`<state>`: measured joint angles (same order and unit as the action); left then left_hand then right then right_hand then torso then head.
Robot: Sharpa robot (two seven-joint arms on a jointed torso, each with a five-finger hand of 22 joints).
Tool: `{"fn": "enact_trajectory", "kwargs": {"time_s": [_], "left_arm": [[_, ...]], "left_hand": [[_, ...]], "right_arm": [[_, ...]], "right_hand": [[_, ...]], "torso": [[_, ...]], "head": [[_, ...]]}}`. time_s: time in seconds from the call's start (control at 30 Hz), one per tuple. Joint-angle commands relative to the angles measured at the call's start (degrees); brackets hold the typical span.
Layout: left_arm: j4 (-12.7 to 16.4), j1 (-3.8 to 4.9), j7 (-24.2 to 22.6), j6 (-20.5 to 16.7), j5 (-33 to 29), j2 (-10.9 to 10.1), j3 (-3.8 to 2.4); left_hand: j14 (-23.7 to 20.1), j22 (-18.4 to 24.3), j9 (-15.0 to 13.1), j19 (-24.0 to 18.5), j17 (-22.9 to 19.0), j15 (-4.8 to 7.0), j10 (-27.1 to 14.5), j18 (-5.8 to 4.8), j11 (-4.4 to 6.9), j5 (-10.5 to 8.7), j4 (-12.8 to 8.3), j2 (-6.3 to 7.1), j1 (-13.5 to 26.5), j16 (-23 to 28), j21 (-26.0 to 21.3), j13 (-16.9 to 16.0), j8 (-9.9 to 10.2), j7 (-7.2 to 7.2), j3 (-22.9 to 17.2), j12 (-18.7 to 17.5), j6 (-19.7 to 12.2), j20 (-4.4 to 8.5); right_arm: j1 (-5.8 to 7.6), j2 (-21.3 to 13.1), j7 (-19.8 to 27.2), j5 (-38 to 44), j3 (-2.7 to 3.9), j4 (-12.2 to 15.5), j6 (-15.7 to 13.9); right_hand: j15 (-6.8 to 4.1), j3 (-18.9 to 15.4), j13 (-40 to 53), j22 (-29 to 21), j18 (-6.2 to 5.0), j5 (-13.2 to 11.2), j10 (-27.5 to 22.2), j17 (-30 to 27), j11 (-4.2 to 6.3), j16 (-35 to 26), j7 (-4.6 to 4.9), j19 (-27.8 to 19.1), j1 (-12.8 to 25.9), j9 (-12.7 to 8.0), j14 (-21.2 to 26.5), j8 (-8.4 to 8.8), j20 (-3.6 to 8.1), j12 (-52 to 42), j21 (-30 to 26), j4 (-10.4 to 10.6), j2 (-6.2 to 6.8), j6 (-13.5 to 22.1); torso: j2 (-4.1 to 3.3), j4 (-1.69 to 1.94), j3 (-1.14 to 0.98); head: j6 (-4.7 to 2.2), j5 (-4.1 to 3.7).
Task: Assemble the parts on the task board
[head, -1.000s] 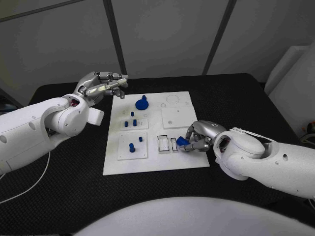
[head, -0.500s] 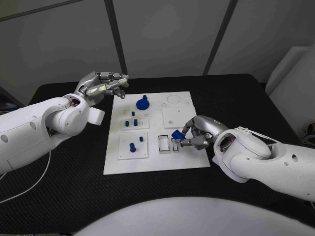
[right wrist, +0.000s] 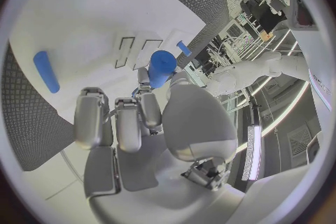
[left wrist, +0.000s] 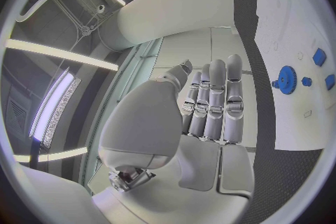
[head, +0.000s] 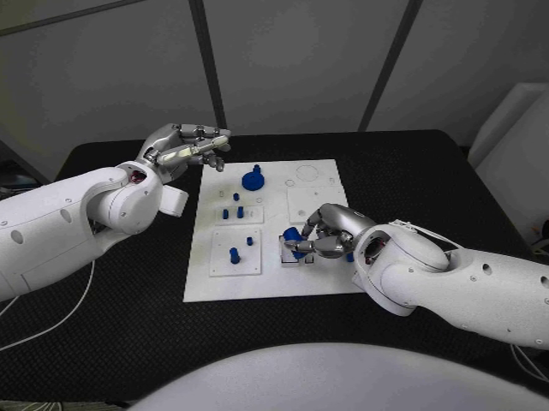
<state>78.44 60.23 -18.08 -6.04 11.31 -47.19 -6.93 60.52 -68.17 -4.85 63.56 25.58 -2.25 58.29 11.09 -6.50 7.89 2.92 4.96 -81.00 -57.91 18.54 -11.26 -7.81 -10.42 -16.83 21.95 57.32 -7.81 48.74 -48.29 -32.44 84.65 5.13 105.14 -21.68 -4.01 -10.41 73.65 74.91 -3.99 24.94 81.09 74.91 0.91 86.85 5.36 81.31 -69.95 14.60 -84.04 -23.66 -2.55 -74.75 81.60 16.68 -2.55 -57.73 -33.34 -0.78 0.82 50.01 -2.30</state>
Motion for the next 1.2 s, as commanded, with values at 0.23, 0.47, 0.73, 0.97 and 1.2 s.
{"fn": "enact_trajectory", "kwargs": {"time_s": [0.23, 0.47, 0.73, 0.97, 1.2], "left_arm": [[0.1, 0.11, -0.2, 1.0, -0.4, 0.1, -0.04], [0.1, 0.12, -0.2, 1.4, -0.4, 0.1, -0.04], [0.1, 0.12, -0.2, 1.6, -0.4, 0.1, -0.04], [0.0, 0.12, -0.2, 1.7, -0.4, 0.2, -0.04], [0.0, 0.12, -0.3, 1.5, -0.4, 0.2, -0.03]], "left_hand": [[-0.3, 0.1, 0.1, 0.0, 0.1, -0.08, -0.4, -0.75, 0.11, -0.03, 0.0, -0.47, 0.1, 0.4, -0.3, -0.1, 0.1, 0.09, 0.3, 0.3, -0.5, -0.19], [-0.3, 0.2, 0.0, 0.0, 0.1, -0.13, -0.5, -0.75, 0.07, -0.04, 0.2, -0.58, 0.3, 0.4, -0.4, -0.1, 0.0, 0.09, 0.5, 0.4, -0.6, -0.23], [-0.3, 0.2, 0.0, 0.0, 0.1, -0.13, -0.5, -0.75, 0.07, -0.04, 0.2, -0.58, 0.3, 0.4, -0.4, -0.1, 0.0, 0.09, 0.5, 0.4, -0.6, -0.23], [-0.3, 0.2, 0.0, 0.0, 0.1, -0.13, -0.5, -0.75, 0.07, -0.04, 0.2, -0.58, 0.3, 0.4, -0.4, -0.1, 0.0, 0.09, 0.5, 0.4, -0.6, -0.23], [-0.3, 0.2, 0.0, 0.0, 0.1, -0.14, -0.6, -0.75, 0.08, -0.03, 0.2, -0.63, 0.4, 0.5, -0.4, -0.1, 0.0, 0.1, 0.5, 0.4, -0.6, -0.26]], "right_arm": [[0.32, 1.5, -1.2, -0.3, 0.08, -2.0, 5.4], [0.37, 2.2, -1.8, 1.9, 0.08, -3.0, 5.8], [0.38, 3.0, -2.0, 3.7, 0.08, -4.0, 4.8], [0.38, 3.6, -2.0, 4.2, 0.08, -4.6, 4.4], [0.38, 3.7, -1.9, 4.7, 0.08, -4.5, 3.4]], "right_hand": [[-0.63, -0.9, 0.7, 3.1, 0.94, -0.4, 0.9, 9.3, 0.39, 0.4, -2.63, 0.2, 1.5, 4.3, -4.9, -1.06, 0.47, -0.8, 0.3, 0.0, -0.7, -3.4], [-0.85, -1.3, 0.9, 3.1, 0.93, -0.8, 1.1, 9.4, 0.65, 0.5, -2.92, 0.2, 2.0, 5.0, -4.9, -1.57, 0.68, -0.9, 0.2, 0.0, -1.29, -3.8], [-0.97, -3.2, 0.7, 2.7, 0.85, -6.5, 1.0, 9.1, 0.72, 0.3, -2.96, -0.1, 4.5, 6.2, -4.8, -1.96, 0.89, -0.3, -0.1, 0.0, -2.13, -3.3], [-0.73, -7.1, -0.2, 1.6, 0.58, -15.9, 0.3, 8.2, 0.4, -0.2, -2.64, -1.0, 9.6, 7.6, -4.7, -2.09, 0.7, 1.1, -1.0, 0.1, -1.35, -2.3], [-0.68, -7.6, -0.4, 1.4, 0.52, -17.6, 0.1, 8.1, 0.36, -0.3, -2.58, -1.1, 10.8, 8.0, -4.6, -2.14, 0.64, 1.5, -1.2, 0.1, -1.15, -2.2]], "torso": [[0.01, 0.06, 0.03], [-0.05, 0.09, -0.01], [-0.08, 0.12, -0.02], [-0.02, 0.04, -0.03], [0.01, 0.06, -0.05]], "head": [[-0.01, 0.22], [-0.01, 0.36], [-0.01, 0.27], [-0.01, 0.37], [-0.01, 0.35]]}}
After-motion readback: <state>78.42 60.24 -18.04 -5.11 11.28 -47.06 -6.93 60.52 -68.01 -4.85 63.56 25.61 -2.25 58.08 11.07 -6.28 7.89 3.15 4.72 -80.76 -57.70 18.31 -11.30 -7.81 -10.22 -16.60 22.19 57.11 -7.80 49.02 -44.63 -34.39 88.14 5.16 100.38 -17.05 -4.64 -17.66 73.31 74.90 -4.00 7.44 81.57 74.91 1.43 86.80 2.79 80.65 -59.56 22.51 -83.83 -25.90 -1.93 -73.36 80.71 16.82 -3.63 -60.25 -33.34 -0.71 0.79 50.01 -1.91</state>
